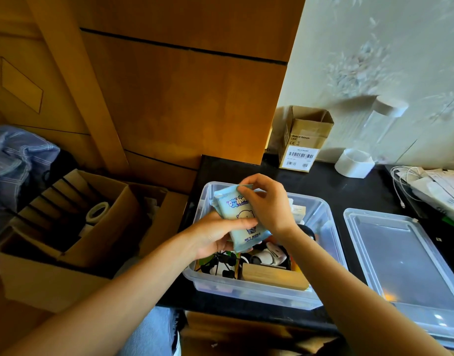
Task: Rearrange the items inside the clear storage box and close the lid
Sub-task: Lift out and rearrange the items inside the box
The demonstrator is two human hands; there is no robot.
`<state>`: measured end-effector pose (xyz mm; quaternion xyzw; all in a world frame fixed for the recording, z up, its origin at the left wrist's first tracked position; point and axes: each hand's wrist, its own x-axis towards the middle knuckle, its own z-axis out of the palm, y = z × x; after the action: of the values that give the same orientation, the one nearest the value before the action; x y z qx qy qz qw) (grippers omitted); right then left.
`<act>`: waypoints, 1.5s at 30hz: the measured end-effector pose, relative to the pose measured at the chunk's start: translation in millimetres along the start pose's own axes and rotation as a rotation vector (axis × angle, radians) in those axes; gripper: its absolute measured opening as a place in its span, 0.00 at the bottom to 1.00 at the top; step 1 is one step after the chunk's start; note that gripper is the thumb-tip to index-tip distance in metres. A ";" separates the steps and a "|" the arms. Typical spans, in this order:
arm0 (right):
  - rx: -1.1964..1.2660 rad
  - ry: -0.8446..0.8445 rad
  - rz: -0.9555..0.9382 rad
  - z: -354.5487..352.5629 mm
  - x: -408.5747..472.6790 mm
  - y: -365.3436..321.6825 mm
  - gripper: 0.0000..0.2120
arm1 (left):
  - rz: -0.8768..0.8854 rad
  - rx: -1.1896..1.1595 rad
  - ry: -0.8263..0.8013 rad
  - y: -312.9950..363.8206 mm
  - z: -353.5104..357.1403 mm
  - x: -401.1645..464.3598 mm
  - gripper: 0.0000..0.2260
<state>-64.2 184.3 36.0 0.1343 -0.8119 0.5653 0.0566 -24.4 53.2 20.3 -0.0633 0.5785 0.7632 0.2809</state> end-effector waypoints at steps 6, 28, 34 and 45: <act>-0.058 -0.018 0.153 -10.8 24.8 16.8 0.04 | 0.243 0.283 0.378 18.1 -27.4 -5.3 0.09; -0.998 -0.791 0.072 47.4 45.2 56.2 0.23 | 0.384 0.319 0.589 7.0 -64.2 -11.6 0.18; -0.562 -0.549 -0.030 -0.3 39.8 19.4 0.17 | 0.463 0.138 0.618 9.7 -64.1 -10.7 0.07; -0.487 -0.562 0.199 -108.9 5.0 -8.0 0.18 | 0.509 0.211 0.582 9.0 -42.4 3.1 0.11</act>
<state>-73.2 282.5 82.9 0.1873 -0.9152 0.2999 -0.1931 -41.2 13.8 13.0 -0.1023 0.7065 0.6948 -0.0879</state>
